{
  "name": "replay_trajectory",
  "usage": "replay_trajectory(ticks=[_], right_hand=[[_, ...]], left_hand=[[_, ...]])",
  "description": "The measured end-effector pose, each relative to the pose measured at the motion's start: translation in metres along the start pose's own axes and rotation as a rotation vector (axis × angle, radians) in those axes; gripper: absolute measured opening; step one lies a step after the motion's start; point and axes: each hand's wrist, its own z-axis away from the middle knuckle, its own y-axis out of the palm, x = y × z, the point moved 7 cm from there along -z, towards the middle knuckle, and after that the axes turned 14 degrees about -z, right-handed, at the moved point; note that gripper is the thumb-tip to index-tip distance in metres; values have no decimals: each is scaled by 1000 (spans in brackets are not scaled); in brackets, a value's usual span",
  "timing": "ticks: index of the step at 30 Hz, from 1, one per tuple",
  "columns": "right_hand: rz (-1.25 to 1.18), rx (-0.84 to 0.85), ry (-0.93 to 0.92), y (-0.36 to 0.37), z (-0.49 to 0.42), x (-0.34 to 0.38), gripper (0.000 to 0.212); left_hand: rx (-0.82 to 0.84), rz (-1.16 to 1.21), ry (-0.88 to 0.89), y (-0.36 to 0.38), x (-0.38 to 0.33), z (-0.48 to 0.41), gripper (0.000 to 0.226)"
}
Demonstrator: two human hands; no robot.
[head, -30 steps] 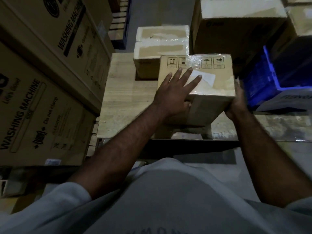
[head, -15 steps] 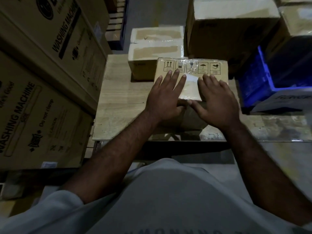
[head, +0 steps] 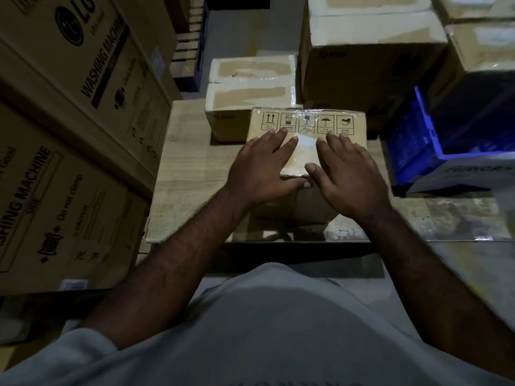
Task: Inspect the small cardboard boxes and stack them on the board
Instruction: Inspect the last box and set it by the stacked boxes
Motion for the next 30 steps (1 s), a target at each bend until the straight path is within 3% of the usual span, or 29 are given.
replay_trajectory(ticks=[5, 10, 17, 21, 25, 30], right_hand=[[1, 1, 133, -19, -36, -19, 74], [-120, 65, 221, -19, -60, -38, 62], [-378, -130, 211, -21, -54, -49, 58], [-601, -200, 425, -17, -53, -72, 71], [-998, -251, 542, -7, -46, -81, 60], [-980, -234, 493, -11, -47, -75, 56]], left_hand=[[-116, -26, -11, -20, 16, -26, 76], [55, 93, -140, 7, 36, -42, 77], [25, 219, -207, 10, 36, -28, 75], [14, 309, -352, 14, 45, -20, 83], [44, 604, -463, 23, 54, -7, 77], [164, 942, -575, 32, 57, 6, 63]])
